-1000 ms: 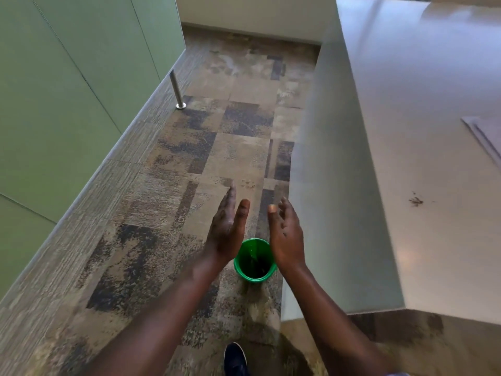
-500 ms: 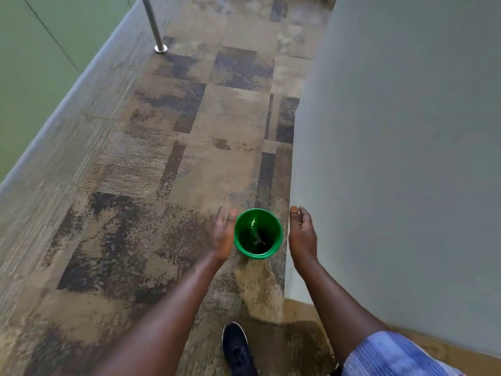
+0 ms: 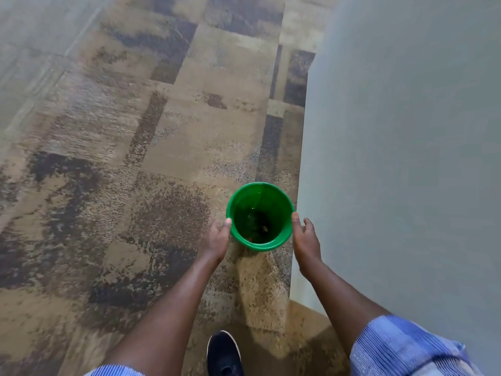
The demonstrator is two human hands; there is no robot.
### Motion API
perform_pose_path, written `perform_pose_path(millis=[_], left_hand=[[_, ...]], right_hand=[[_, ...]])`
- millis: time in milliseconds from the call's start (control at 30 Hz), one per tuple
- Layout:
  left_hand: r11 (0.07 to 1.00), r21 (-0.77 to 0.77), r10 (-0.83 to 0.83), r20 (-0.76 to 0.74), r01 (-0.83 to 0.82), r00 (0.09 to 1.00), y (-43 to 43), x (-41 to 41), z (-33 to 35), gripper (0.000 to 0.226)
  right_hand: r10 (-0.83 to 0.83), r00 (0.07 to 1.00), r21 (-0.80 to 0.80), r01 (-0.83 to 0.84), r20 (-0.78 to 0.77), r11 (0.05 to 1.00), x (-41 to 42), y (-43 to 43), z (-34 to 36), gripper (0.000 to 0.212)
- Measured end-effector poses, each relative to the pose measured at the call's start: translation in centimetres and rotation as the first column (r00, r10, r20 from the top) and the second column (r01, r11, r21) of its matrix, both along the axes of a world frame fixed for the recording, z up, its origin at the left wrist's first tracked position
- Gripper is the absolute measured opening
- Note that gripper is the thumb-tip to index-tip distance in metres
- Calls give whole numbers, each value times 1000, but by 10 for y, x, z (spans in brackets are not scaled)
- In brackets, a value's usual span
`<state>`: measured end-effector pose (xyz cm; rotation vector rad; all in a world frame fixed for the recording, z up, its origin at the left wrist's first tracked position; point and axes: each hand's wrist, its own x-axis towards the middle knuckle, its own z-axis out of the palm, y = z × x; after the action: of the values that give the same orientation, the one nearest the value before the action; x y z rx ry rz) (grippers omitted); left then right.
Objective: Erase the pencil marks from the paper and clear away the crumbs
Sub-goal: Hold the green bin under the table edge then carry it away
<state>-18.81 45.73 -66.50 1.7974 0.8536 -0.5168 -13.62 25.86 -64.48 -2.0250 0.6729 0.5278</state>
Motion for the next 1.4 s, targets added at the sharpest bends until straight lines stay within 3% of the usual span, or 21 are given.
perform_pose_path(millis=[233,333,433,667,1000,1300,1400], left_hand=[[986,-119,103,-113,-117,988,-24,23,-84,52],[982,-93,151,-131,-164,980,-29,33,-111,41],[981,-30,183,-146,-189,972,-31,40,-126,32],[981,-27,187,-73,-190,980,-26,43,-119,39],[992,9,124,72,-125,990,3,16,13,17],[981,77,165,173,-180,971,23,-4,186,9],[969,23,238,203,-248,950,30,-5,255,12]], right_hand=[[-76,986,26,80,-148,996,16,-12,-95,74],[-93,977,50,105,-191,993,22,-16,-123,53],[-105,976,67,119,-191,991,24,-18,-130,35],[-136,978,-14,136,-158,991,23,-21,-120,43],[-125,989,-27,123,-73,992,6,5,-6,35],[-37,994,10,36,106,999,3,35,170,32],[-33,984,48,24,177,999,1,41,238,32]])
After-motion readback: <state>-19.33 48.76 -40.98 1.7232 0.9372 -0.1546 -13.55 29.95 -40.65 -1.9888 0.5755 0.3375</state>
